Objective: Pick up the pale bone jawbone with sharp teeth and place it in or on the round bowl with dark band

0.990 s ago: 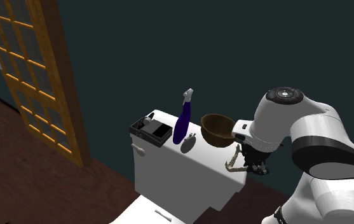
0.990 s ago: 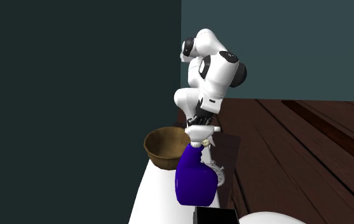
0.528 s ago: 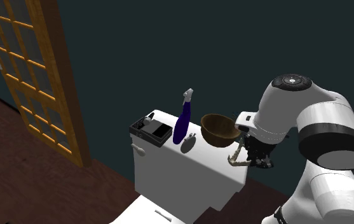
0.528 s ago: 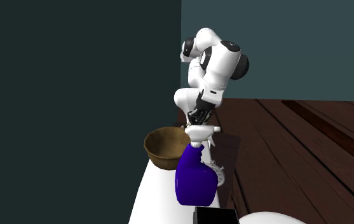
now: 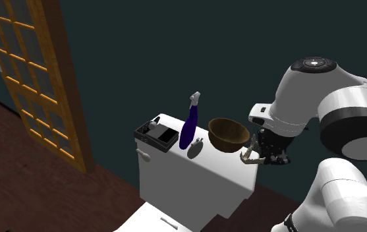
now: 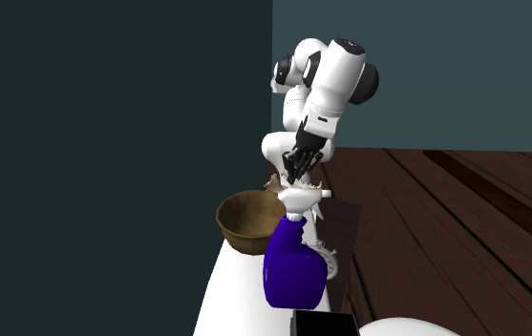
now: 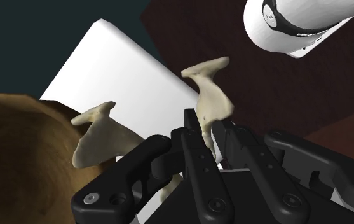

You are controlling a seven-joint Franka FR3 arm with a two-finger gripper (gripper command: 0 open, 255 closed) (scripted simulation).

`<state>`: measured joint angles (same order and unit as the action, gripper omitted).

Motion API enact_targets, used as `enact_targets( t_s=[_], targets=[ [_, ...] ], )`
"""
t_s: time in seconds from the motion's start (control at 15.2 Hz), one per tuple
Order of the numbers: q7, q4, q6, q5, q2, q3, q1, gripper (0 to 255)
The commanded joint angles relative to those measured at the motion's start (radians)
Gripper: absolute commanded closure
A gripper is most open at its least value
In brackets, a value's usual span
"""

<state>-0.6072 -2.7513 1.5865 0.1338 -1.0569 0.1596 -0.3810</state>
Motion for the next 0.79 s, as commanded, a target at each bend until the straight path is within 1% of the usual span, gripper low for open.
enact_targets(
  t_s=[0.0,0.73],
  targets=[
    [-0.007,0.027,-0.025,0.003,0.001,-0.003,0.003,255],
    [-0.038,0.189,-0.148,0.016,0.036,-0.011,0.016,255]
  ],
)
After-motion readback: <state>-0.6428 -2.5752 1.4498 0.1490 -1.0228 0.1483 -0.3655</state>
